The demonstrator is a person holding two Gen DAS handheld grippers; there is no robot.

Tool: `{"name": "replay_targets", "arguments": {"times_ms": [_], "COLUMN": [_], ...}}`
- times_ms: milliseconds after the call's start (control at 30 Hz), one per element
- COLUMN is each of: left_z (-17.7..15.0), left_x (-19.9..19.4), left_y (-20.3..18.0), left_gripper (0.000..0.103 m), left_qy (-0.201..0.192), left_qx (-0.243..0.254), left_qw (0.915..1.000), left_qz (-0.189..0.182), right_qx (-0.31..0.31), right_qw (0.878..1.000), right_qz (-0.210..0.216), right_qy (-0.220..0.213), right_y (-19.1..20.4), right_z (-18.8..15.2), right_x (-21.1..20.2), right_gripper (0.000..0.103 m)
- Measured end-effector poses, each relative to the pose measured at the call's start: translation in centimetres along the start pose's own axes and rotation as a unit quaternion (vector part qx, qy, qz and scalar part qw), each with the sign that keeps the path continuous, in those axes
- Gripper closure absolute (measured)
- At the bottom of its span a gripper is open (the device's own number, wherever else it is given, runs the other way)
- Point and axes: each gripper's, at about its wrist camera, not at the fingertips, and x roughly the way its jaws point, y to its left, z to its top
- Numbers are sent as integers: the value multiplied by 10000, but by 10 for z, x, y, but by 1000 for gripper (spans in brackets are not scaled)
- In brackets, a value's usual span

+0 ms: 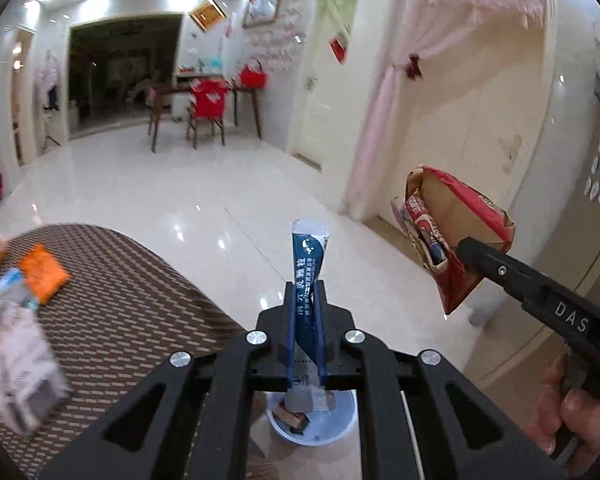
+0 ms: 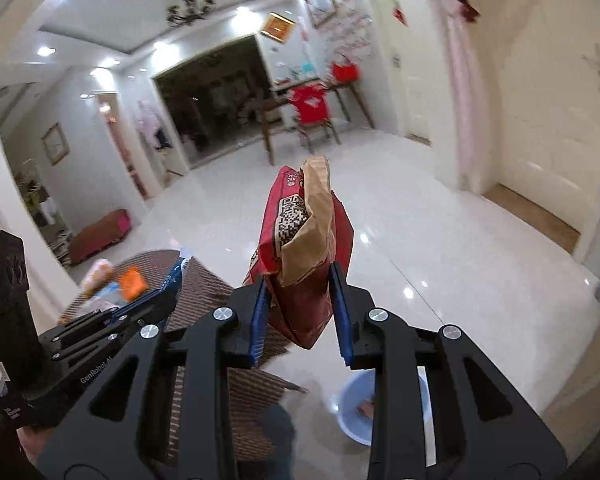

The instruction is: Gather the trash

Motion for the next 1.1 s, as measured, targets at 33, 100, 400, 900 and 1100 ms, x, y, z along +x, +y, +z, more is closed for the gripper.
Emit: {"name": "replay_targets", "arguments": {"times_ms": [33,100,400,900,1100], "left_z": [-3,-10,-49,-61,-47], "left_x": [12,38,136,176,146], "left_y": [-6,-17,-32,-30,-38], "left_gripper": [95,95,95,12,10], "left_qy": [112,351,1350,1611,1253], "left_qx": [28,98,212,5,124], "left_qw": [9999,9993,9906,9855,9906], "left_qz": [-24,-44,-33,525,532], "right_qx": [68,190,743,1656,1601], "right_qw": [9999,9993,9876,9697,9733], "right_qz": [-76,-155,-288,-401,-575], "right_qy": [110,294,1354,1752,1539], "right_y": [-12,-34,-97,-166,-154], "right_z": [-4,-11,-61,-101,-84], "right_x": [6,16,90,140,124], "right_gripper": [75,75,75,6,6]}}
